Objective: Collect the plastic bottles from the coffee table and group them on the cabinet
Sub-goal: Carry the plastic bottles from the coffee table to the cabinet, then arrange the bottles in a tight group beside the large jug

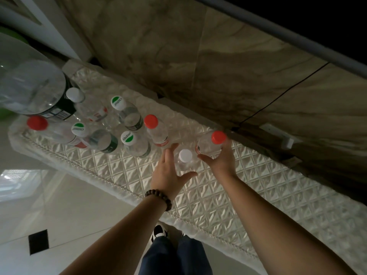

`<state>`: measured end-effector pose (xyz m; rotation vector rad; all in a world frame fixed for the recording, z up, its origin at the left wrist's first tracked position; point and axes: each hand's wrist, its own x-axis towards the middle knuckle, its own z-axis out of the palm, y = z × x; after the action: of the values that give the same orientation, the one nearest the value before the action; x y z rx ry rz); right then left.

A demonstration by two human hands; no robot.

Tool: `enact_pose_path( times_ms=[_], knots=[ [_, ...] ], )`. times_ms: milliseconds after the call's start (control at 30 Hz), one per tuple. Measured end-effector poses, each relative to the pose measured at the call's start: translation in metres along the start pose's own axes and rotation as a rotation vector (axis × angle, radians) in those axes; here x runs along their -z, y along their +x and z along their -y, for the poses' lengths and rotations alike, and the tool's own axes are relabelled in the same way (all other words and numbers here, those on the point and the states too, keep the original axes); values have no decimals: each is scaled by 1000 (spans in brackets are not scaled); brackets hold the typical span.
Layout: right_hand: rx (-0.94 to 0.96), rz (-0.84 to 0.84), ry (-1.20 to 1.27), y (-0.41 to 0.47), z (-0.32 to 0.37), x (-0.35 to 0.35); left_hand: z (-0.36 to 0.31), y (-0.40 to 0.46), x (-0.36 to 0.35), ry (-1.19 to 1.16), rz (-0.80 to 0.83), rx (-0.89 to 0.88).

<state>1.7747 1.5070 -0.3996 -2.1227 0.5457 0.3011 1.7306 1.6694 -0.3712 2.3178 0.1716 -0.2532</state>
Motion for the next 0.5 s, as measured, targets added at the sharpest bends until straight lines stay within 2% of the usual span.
enact_pose_path(
  times_ms=[167, 300, 500],
  knots=[
    [87, 17, -66, -25, 20, 30, -7, -21, 20, 20, 53, 27],
    [208, 40, -206, -58, 50, 68, -28, -46, 51, 202, 9, 21],
    [410, 83, -374, -111, 96, 112, -64, -84, 106, 313, -79, 69]
  ],
)
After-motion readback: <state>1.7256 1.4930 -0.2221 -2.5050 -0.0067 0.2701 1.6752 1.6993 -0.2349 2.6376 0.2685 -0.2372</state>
